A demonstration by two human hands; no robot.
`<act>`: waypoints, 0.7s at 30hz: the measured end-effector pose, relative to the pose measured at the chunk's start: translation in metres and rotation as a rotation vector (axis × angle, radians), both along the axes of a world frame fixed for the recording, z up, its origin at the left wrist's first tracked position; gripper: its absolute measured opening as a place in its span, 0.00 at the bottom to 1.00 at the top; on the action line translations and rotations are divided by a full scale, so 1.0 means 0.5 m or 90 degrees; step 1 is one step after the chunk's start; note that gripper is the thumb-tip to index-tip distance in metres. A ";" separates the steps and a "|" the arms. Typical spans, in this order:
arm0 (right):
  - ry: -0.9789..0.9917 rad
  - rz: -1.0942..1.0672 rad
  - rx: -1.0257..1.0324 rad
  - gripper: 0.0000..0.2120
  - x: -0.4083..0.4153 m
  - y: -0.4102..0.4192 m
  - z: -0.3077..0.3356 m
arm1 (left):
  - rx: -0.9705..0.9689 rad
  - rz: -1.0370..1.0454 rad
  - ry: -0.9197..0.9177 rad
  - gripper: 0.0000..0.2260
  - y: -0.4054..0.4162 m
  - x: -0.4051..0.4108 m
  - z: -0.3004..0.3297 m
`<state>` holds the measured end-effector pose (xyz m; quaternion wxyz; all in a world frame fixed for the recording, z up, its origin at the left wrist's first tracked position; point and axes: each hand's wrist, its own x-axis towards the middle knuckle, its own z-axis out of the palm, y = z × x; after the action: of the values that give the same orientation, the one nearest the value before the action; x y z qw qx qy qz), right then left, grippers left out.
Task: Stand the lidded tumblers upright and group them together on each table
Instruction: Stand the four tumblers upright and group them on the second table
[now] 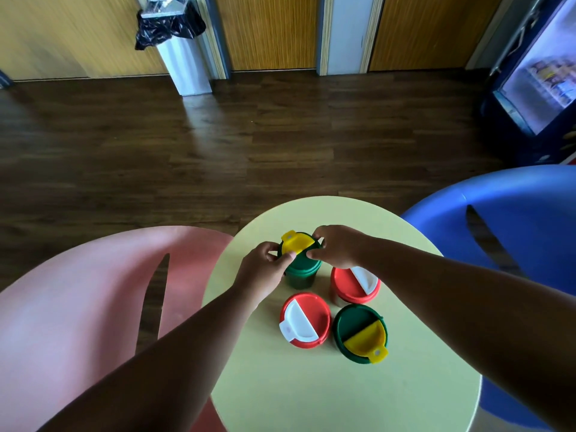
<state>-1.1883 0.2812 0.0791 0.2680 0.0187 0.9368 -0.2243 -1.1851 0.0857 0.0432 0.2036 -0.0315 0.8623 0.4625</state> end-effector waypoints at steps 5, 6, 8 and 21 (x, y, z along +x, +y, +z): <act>0.010 0.037 0.037 0.24 0.028 0.000 0.001 | -0.036 -0.010 0.005 0.15 -0.004 0.029 -0.002; 0.014 0.042 0.044 0.24 0.032 0.001 -0.001 | -0.038 -0.010 0.005 0.16 -0.005 0.033 -0.004; 0.018 0.047 0.052 0.24 0.040 0.003 -0.006 | -0.051 -0.015 0.008 0.16 -0.005 0.041 -0.008; 0.036 0.011 0.030 0.24 0.074 0.002 -0.002 | -0.077 -0.042 0.024 0.16 -0.002 0.065 0.007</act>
<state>-1.1511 0.2822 0.0780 0.2427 0.0101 0.9491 -0.2006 -1.1526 0.0846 0.0467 0.2004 -0.0069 0.8929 0.4032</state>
